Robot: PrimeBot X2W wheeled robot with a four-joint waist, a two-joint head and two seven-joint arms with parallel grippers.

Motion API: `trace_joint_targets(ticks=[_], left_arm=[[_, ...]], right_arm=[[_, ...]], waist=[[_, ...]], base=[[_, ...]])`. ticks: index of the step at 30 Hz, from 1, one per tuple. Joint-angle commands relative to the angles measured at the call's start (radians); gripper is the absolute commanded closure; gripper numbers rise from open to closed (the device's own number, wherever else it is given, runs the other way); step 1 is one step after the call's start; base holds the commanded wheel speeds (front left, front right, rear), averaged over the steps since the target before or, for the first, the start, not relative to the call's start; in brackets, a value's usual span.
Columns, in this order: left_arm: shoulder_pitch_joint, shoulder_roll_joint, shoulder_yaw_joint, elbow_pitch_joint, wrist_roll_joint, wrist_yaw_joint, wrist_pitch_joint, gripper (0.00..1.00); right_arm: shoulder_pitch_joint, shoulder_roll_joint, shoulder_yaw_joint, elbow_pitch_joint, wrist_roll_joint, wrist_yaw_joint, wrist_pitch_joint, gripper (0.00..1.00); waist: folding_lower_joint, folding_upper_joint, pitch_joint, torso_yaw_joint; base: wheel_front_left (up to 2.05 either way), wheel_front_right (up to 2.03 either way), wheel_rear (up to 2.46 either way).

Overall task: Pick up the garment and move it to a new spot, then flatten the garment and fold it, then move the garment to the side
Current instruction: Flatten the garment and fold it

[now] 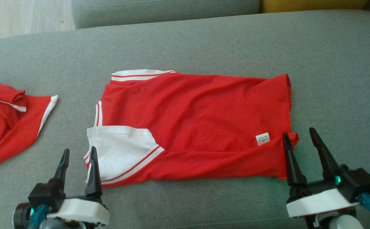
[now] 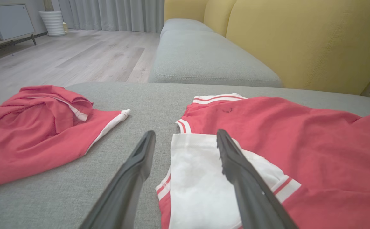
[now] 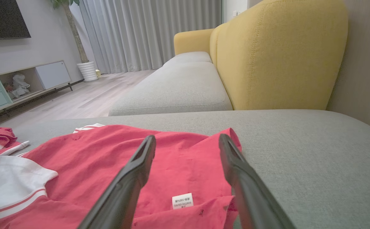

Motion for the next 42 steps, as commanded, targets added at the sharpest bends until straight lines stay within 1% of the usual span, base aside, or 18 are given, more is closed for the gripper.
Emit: trace_joint_targets(ticks=[1,14,17,20,25,28,30,35,36,37,38,39,42], left_arm=[[-0.019,0.010,0.033,-0.036,-0.001,0.006,0.000,0.00],[-0.020,0.018,0.031,-0.027,-0.014,0.010,0.013,0.00],[-0.037,0.019,0.023,-0.017,-0.017,0.003,0.016,0.00],[-0.070,0.018,0.004,0.023,-0.032,-0.022,0.045,0.00],[-0.116,0.004,-0.006,0.177,-0.096,-0.062,0.129,0.00],[-0.143,-0.007,0.001,0.263,-0.136,-0.077,0.152,0.00],[-0.162,-0.014,0.003,0.313,-0.158,-0.087,0.166,0.00],[-0.202,-0.025,0.008,0.397,-0.201,-0.100,0.204,0.00],[-0.206,-0.026,0.007,0.408,-0.211,-0.105,0.215,0.00],[-0.210,-0.028,0.006,0.415,-0.221,-0.112,0.224,0.00],[-0.213,-0.027,0.001,0.422,-0.223,-0.119,0.233,0.52],[-0.215,-0.027,-0.005,0.426,-0.225,-0.126,0.240,1.00],[-0.217,-0.022,-0.019,0.416,-0.219,-0.135,0.239,1.00]], right_arm=[[-0.011,-0.006,0.025,-0.042,0.008,0.007,-0.006,0.00],[-0.006,-0.003,0.027,-0.044,0.021,0.007,0.008,0.00],[-0.010,-0.003,0.021,-0.026,0.029,0.007,0.016,0.00],[-0.017,-0.003,-0.001,0.031,0.051,0.007,0.034,0.00],[-0.047,-0.003,-0.017,0.172,0.060,0.007,0.051,0.00],[-0.067,-0.003,-0.008,0.253,0.066,0.007,0.074,0.00],[-0.080,-0.003,-0.017,0.306,0.069,0.007,0.108,0.00],[-0.124,-0.002,-0.013,0.394,0.108,0.007,0.131,0.00],[-0.132,-0.002,-0.008,0.404,0.119,0.007,0.128,0.35],[-0.140,-0.002,-0.002,0.413,0.130,0.007,0.122,1.00],[-0.145,-0.002,0.004,0.425,0.138,0.007,0.126,1.00],[-0.149,-0.002,0.009,0.434,0.147,0.007,0.126,1.00],[-0.155,-0.002,0.013,0.449,0.164,0.007,0.117,1.00]], waist=[[0.0000,0.0000,-0.003,0.000],[0.0000,0.0000,-0.005,0.004],[0.0000,0.0000,0.002,0.011],[0.0000,0.0000,0.013,0.018],[0.0000,0.0000,0.044,0.021],[0.0000,0.0000,0.067,0.022],[0.0000,0.0000,0.080,0.023],[0.0000,0.0000,0.103,0.025],[0.0000,0.0000,0.105,0.025],[0.0000,0.0000,0.106,0.025],[0.0000,0.0000,0.107,0.024],[0.0000,0.0000,0.107,0.024],[0.0000,0.0000,0.104,0.025]], base=[[0.00,0.00,0.00],[0.00,0.00,0.00],[0.00,0.00,0.00],[0.00,0.00,0.00],[0.00,0.00,0.00],[0.00,0.00,0.00],[0.00,0.00,0.00],[0.00,0.00,0.00],[0.00,0.00,0.00],[0.00,0.00,0.00],[0.00,0.00,0.00],[0.00,0.00,0.00],[0.00,0.00,0.00]])
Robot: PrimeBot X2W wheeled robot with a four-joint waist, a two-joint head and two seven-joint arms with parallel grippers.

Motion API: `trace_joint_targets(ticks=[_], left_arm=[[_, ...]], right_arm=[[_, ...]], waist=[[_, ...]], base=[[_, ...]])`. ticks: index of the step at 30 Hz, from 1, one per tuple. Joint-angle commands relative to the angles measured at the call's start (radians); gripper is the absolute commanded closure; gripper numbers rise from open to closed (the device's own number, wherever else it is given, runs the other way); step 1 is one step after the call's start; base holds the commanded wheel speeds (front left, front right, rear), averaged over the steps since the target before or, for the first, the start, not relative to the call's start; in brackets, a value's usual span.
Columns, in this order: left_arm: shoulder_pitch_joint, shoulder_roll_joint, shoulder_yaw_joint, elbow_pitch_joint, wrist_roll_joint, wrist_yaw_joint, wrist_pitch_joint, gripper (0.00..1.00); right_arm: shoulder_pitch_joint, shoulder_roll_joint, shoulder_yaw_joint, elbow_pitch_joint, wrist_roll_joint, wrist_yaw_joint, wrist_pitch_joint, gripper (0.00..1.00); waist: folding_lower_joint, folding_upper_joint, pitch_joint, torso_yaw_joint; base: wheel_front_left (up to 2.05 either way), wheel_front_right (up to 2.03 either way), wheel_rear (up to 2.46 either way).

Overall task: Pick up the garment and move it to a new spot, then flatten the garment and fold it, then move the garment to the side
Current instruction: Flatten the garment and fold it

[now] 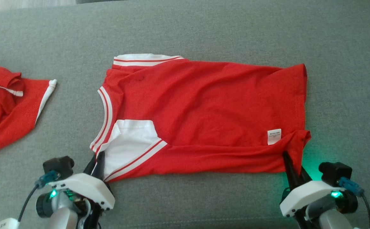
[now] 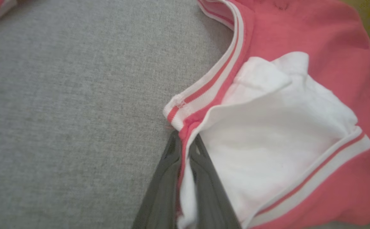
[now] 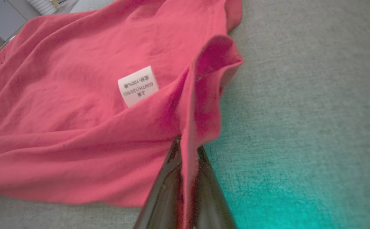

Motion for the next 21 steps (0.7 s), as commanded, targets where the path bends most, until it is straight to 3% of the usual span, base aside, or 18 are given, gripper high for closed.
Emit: trace_joint_targets(ticks=[1,7,15,21], left_arm=[[0.005,0.003,0.002,0.011,0.005,0.002,0.024,1.00],[0.048,0.021,0.014,-0.087,0.019,0.035,-0.010,1.00],[0.197,0.059,0.042,-0.267,0.010,0.084,0.036,1.00],[0.244,0.064,0.039,-0.318,0.002,0.099,0.072,1.00]], right_arm=[[-0.003,-0.006,0.028,0.004,0.014,0.007,-0.004,1.00],[0.037,-0.006,0.017,-0.013,0.028,0.007,0.023,1.00],[0.154,-0.006,-0.011,-0.091,0.018,0.007,0.145,1.00],[0.206,-0.006,-0.027,-0.145,0.026,0.007,0.199,1.00]], waist=[[0.0000,0.0000,-0.004,0.001],[0.0000,0.0000,-0.028,0.006],[0.0000,0.0000,-0.074,0.015],[0.0000,0.0000,-0.087,0.023]], base=[[0.00,0.00,0.00],[0.00,0.00,0.00],[0.00,0.00,0.00],[0.00,0.00,0.00]])
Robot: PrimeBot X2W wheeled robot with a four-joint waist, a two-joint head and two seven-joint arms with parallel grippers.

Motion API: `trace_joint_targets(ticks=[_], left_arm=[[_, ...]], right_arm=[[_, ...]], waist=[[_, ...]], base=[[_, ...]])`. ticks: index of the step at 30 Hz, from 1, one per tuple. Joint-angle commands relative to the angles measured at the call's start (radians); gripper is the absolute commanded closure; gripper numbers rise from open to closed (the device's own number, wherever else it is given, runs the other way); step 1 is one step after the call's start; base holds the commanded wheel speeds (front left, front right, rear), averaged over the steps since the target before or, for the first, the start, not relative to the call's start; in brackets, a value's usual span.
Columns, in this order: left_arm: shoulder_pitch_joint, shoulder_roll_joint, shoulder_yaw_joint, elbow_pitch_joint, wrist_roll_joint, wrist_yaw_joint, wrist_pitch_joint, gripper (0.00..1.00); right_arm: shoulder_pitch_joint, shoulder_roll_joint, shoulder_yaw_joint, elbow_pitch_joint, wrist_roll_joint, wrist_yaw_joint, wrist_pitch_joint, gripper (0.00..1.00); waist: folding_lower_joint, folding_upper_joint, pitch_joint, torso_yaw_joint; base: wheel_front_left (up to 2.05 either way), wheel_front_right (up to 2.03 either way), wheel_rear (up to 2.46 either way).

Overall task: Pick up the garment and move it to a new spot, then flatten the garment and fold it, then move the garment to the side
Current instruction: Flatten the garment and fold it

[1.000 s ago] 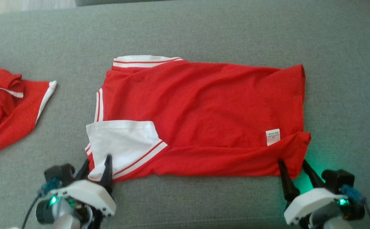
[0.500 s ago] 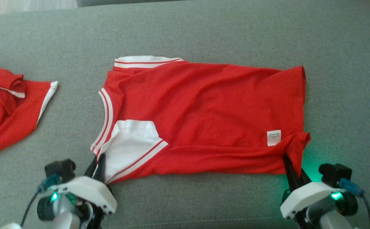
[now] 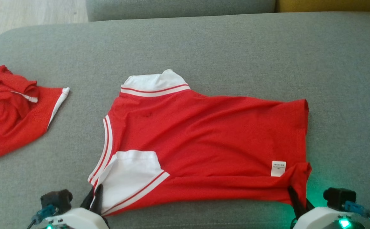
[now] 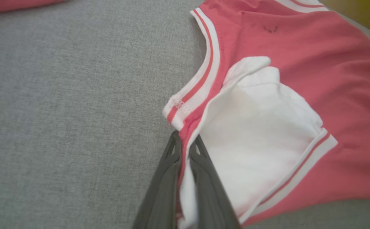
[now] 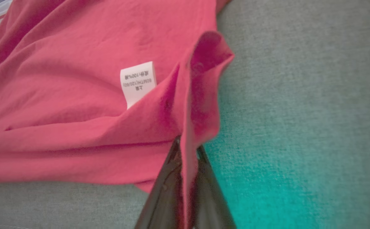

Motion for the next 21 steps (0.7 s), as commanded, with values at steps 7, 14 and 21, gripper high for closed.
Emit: trace_joint_targets(ticks=[7,14,21], left_arm=[[-0.050,-0.001,0.049,-0.046,0.008,0.035,-0.058,0.00],[-0.096,0.012,0.057,-0.135,0.104,0.089,-0.210,0.00],[-0.105,0.032,0.025,-0.210,0.165,0.113,-0.202,0.00]], right_arm=[[-0.017,-0.007,0.016,-0.130,-0.021,0.007,-0.063,0.00],[-0.090,-0.007,0.053,-0.356,-0.116,0.007,-0.188,0.00],[-0.091,-0.010,0.097,-0.447,-0.136,0.007,-0.154,0.00]], waist=[[0.0000,0.0000,-0.006,-0.005],[0.0000,0.0000,-0.023,-0.014],[0.0000,0.0000,-0.033,-0.014]], base=[[0.00,0.00,0.00],[0.00,0.00,0.00],[0.00,0.00,0.00]])
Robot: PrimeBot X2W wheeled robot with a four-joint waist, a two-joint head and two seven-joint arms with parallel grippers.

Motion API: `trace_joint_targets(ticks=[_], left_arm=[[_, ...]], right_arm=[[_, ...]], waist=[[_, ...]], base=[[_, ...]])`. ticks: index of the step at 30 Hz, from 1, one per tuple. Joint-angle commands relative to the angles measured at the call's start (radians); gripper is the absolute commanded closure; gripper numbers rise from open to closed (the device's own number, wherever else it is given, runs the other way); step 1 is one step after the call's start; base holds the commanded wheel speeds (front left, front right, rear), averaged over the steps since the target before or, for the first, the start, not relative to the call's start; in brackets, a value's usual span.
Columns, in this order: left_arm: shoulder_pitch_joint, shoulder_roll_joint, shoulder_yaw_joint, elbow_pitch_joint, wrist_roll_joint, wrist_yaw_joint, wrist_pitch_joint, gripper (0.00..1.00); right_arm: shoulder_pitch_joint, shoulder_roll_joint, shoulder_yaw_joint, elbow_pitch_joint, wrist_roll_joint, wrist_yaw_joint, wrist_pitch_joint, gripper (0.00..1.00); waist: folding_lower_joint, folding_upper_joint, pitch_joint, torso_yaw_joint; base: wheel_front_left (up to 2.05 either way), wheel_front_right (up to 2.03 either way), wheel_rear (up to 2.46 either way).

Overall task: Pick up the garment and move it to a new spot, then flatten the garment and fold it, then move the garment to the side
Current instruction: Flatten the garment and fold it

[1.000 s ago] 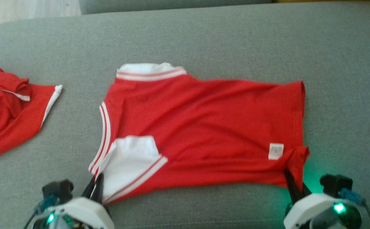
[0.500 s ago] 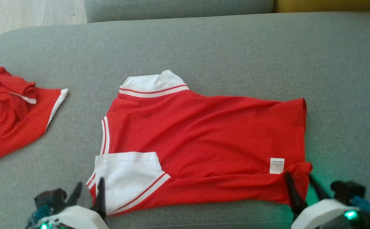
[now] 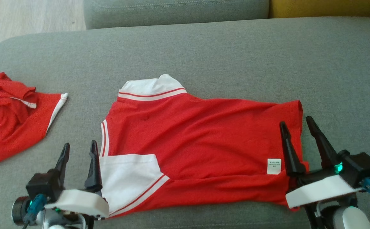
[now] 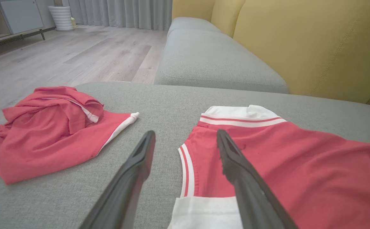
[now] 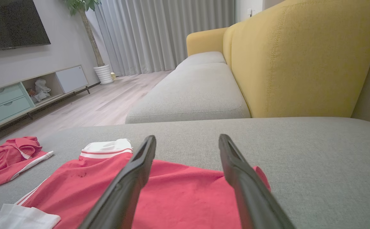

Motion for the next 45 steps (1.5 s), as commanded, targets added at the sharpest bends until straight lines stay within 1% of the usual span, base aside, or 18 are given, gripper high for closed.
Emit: trace_joint_targets(ticks=[1,6,9,12,17,18,22,25,30,35,36,37,38,42,45], left_arm=[[-0.041,0.019,0.028,-0.040,0.011,0.009,0.007,0.00],[-0.037,0.018,0.023,-0.034,0.008,0.014,0.013,0.00],[-0.059,0.022,0.012,-0.024,0.006,0.000,0.018,0.00],[-0.135,0.023,-0.012,-0.001,-0.001,-0.036,0.030,0.00],[-0.383,0.006,-0.077,0.092,-0.014,-0.134,0.074,0.00],[-0.383,0.006,-0.077,0.092,-0.014,-0.134,0.074,0.00],[-0.603,-0.026,-0.112,0.261,-0.033,-0.203,0.117,0.00],[-0.730,-0.045,-0.130,0.422,-0.043,-0.237,0.135,0.00],[-0.859,-0.065,-0.154,0.676,-0.070,-0.276,0.164,0.00],[-0.927,-0.074,-0.186,0.866,-0.089,-0.298,0.210,0.00],[-0.938,-0.076,-0.189,0.894,-0.091,-0.299,0.214,0.33],[-0.949,-0.077,-0.192,0.917,-0.092,-0.300,0.214,0.77],[-0.958,-0.078,-0.194,0.937,-0.095,-0.301,0.209,1.00],[-0.985,-0.083,-0.196,0.993,-0.094,-0.294,0.149,1.00],[-0.995,-0.086,-0.196,1.023,-0.096,-0.289,0.094,1.00]], right_arm=[[-0.020,-0.009,0.026,-0.040,-0.009,0.007,0.010,0.00],[-0.009,-0.008,0.029,-0.044,-0.008,0.007,0.022,0.00],[-0.006,-0.008,0.025,-0.044,-0.005,0.007,0.026,0.00],[-0.008,-0.007,0.016,-0.046,-0.001,0.007,0.033,0.00],[-0.030,-0.007,0.008,-0.055,0.001,0.007,0.042,0.00],[-0.030,-0.007,0.008,-0.055,0.001,0.007,0.042,0.00],[-0.066,-0.006,0.015,-0.051,-0.002,0.007,0.048,0.00],[-0.088,-0.006,0.026,-0.039,-0.003,0.007,0.049,0.00],[-0.107,-0.006,0.030,-0.011,0.006,0.007,0.046,0.00],[-0.115,-0.006,0.021,0.013,0.012,0.007,0.044,0.00],[-0.117,-0.006,0.018,0.016,0.013,0.007,0.043,0.00],[-0.119,-0.006,0.014,0.020,0.014,0.007,0.044,0.00],[-0.121,-0.006,0.011,0.023,0.015,0.007,0.044,0.00],[-0.139,-0.006,-0.015,0.040,0.024,0.007,0.045,0.00],[-0.190,-0.014,-0.044,0.065,0.038,0.007,0.048,0.00]], waist=[[0.0000,0.0000,0.001,0.000],[0.0000,0.0000,0.008,-0.001],[0.0000,0.0000,0.019,0.002],[0.0000,0.0000,0.043,0.009],[0.0000,0.0000,0.122,0.013],[0.0000,0.0000,0.122,0.013],[0.0000,0.0000,0.186,-0.002],[0.0000,0.0000,0.217,-0.020],[0.0000,0.0000,0.245,-0.044],[0.0000,0.0000,0.252,-0.052],[0.0000,0.0000,0.252,-0.053],[0.0000,0.0000,0.253,-0.053],[0.0000,0.0000,0.252,-0.054],[0.0000,0.0000,0.248,-0.053],[0.0000,0.0000,0.243,-0.052]], base=[[0.00,0.00,0.00],[0.00,0.00,0.00],[0.00,0.00,0.00],[0.00,0.00,0.00],[0.00,0.00,0.00],[0.00,0.00,0.00],[0.00,0.00,0.00],[0.00,0.00,0.00],[0.00,0.00,0.00],[0.00,0.00,0.00],[0.00,0.00,0.00],[0.00,0.00,0.00],[0.00,0.00,0.00],[0.00,0.00,0.00],[0.00,0.00,0.00]])
